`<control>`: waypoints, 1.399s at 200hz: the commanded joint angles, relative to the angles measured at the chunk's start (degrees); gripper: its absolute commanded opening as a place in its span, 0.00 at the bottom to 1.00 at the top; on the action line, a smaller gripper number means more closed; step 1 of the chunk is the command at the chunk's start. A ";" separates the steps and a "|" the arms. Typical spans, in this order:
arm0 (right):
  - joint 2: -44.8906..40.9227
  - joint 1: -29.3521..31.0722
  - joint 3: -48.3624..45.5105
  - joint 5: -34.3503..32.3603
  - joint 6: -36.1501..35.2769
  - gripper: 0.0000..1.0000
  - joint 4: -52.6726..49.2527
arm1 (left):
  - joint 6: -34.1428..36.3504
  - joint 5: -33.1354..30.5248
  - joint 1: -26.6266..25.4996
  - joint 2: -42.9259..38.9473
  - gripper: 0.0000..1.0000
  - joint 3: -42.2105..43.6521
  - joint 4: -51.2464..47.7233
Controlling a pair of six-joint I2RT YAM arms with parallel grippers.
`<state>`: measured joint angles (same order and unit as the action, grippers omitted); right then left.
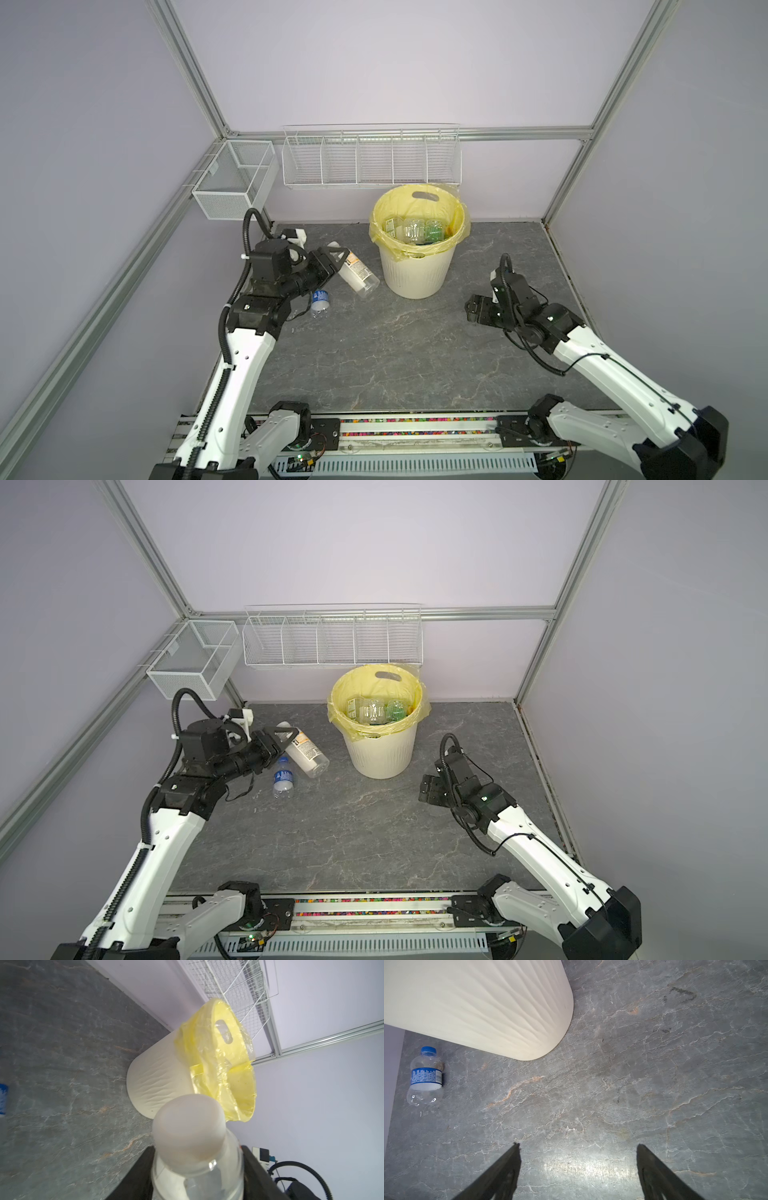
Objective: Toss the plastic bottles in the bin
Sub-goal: 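Open the left gripper over the bin to drop the orange-label bottle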
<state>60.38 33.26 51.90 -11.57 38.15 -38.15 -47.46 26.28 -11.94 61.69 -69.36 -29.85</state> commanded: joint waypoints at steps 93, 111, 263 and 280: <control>0.09 0.19 -1.18 -1.68 -0.41 0.88 0.50 | 0.92 -7.61 -17.15 51.82 0.99 -65.02 -9.98; -0.16 0.19 -1.19 -1.33 -0.17 0.88 0.76 | 1.93 -8.68 -17.15 50.51 0.99 -65.27 -10.38; -0.05 3.51 -1.14 -1.22 2.25 0.88 2.27 | 8.01 -14.55 -7.18 13.90 0.99 -21.72 -8.20; 0.81 5.02 -0.71 -1.72 2.83 0.88 2.72 | 8.59 -14.60 -5.83 11.68 0.99 -17.78 -8.78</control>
<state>60.62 36.49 51.75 -12.27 39.20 -36.91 -40.93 12.67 -19.18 77.03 -91.00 -38.61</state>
